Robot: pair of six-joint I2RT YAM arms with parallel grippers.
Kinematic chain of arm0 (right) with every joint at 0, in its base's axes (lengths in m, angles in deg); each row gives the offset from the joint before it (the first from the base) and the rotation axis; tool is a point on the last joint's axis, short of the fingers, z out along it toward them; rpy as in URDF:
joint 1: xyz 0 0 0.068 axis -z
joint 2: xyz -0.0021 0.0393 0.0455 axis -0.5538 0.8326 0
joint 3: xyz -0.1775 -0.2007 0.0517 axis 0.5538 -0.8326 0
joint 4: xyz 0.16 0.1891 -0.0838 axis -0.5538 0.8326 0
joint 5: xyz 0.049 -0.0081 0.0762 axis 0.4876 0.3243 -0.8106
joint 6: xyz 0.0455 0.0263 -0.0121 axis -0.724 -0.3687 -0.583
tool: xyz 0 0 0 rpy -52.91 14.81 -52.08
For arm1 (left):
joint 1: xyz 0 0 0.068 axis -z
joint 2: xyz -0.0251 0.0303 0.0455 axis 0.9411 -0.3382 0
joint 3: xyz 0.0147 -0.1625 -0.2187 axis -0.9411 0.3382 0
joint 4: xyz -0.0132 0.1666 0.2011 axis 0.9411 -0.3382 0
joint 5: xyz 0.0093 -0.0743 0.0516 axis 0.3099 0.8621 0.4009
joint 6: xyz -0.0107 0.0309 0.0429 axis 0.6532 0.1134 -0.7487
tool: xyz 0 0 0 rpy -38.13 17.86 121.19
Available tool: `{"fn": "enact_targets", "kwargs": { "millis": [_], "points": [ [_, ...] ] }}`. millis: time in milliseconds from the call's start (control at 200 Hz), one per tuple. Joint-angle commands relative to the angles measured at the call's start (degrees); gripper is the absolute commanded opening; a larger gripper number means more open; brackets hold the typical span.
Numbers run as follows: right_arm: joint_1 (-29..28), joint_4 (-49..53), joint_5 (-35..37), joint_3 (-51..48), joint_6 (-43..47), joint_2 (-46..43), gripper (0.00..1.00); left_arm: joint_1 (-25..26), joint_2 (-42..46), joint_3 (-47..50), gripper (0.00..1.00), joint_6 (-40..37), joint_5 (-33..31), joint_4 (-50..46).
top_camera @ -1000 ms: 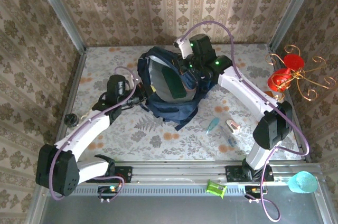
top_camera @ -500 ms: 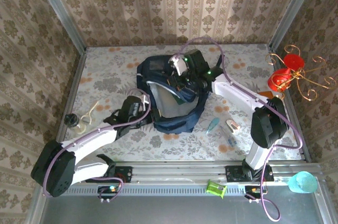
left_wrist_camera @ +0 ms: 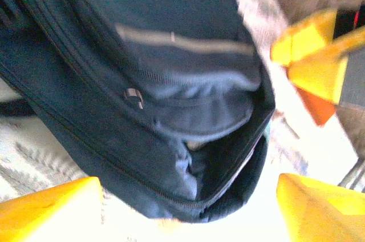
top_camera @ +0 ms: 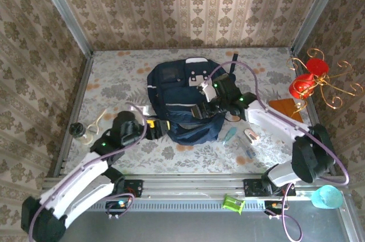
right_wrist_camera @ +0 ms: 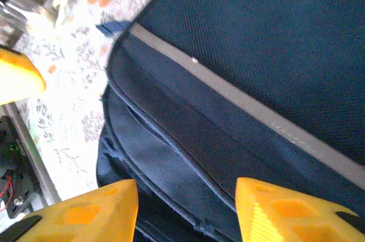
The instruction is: Pack the student bag
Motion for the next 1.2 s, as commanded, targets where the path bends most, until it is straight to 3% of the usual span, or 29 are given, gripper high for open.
{"fn": "enact_targets", "kwargs": {
  "millis": [0,120,365,485,750,925,1070,1195],
  "points": [
    [2.9,-2.0,4.08,-2.52,-3.81,-1.2,0.54,-6.33,-0.41,-1.3,0.82,-1.85,-0.97,-0.23],
    [7.12,-6.05,7.27,-3.91,-9.16,0.92,0.6,-12.14,-13.02,-8.01,0.78,-1.96,3.72,1.29],
    [10.68,-12.36,10.94,1.55,-14.52,12.34,0.62,-12.34,-38.17,-22.33,0.76,-7.21,6.64,5.9],
    [11.56,-11.76,10.98,5.68,-13.84,16.78,0.58,-10.64,-45.81,-25.29,0.72,-6.58,9.89,7.2],
    [12.84,-8.16,10.35,14.74,-10.68,24.55,0.45,0.51,-49.24,-21.45,0.7,-2.65,9.22,13.68],
    [12.68,-6.72,5.3,21.15,-10.2,30.74,0.38,5.75,-49.32,-20.69,0.7,-1.82,9.27,15.38],
    [11.27,-2.84,2.41,27.61,-7.89,35.08,0.36,7.48,-47.8,-21.03,0.69,-4.38,10.78,14.92],
    [8.41,0.62,0.4,32.15,-4.05,36.88,0.36,6.28,-41.9,-20.14,0.69,-7.91,2.71,9.9]
  ]
}}
